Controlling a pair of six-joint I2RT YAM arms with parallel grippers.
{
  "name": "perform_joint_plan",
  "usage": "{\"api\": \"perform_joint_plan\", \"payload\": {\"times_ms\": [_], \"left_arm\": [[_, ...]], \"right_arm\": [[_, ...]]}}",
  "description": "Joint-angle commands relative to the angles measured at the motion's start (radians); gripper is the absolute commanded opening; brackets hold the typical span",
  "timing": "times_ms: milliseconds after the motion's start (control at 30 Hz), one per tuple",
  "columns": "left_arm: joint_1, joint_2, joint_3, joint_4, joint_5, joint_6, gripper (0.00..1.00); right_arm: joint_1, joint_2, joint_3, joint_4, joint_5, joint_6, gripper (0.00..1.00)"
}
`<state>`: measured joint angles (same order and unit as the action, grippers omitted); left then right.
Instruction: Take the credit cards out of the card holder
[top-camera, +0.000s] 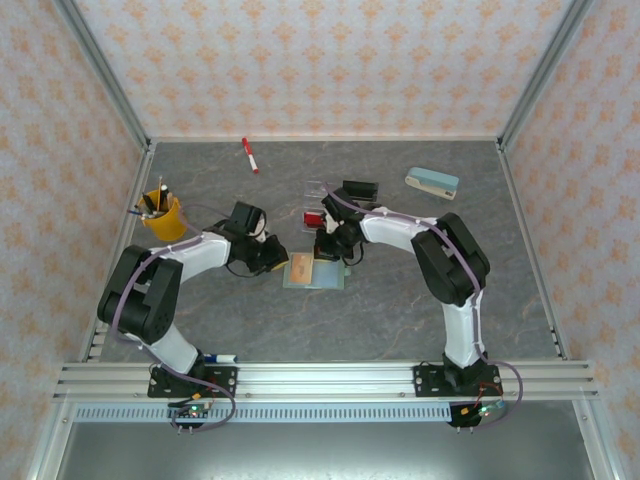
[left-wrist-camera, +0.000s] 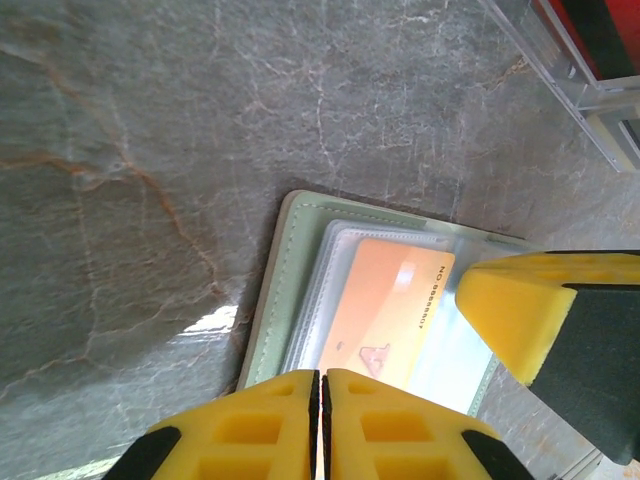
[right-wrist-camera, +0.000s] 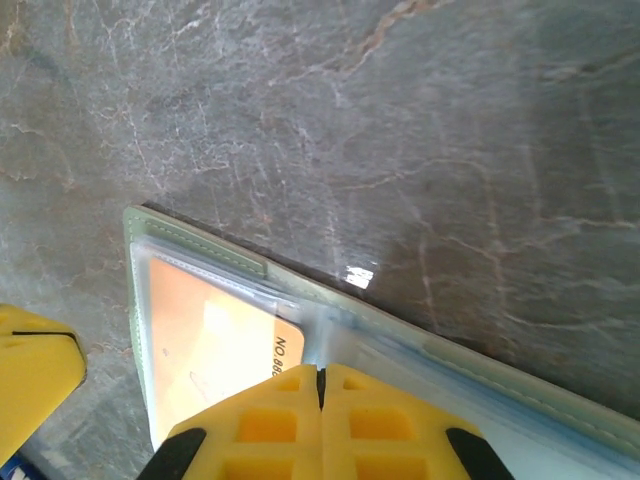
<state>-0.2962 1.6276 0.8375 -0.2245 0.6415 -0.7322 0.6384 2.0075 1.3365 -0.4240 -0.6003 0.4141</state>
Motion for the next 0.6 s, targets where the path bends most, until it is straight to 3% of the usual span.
{"api": "perform_joint_plan", "payload": {"times_ms": [0,167,300,567], "left_arm": [[-0.011,0.021,0.037,0.017,0.007,0.008,0.12],[-0.017,0.05,0.046,0.024,0.006,0.007,0.1],[-0.017,0.071,0.047,0.018,-0.007,0.008,0.08],[-0.017,0.109,0.039,-0.026,-0.043,0.001,0.05]], "right_arm": [[-0.003,-0.038,0.025,-0.048,0.073,-0.014,0.0],[-0.005,-0.031,0.009,0.008,-0.005,0.02,0.0],[-0.006,-0.046,-0.025,0.074,-0.076,0.076,0.19],[-0.008,-0.017,-0.039,0.093,-0.069,0.14,0.24]]}}
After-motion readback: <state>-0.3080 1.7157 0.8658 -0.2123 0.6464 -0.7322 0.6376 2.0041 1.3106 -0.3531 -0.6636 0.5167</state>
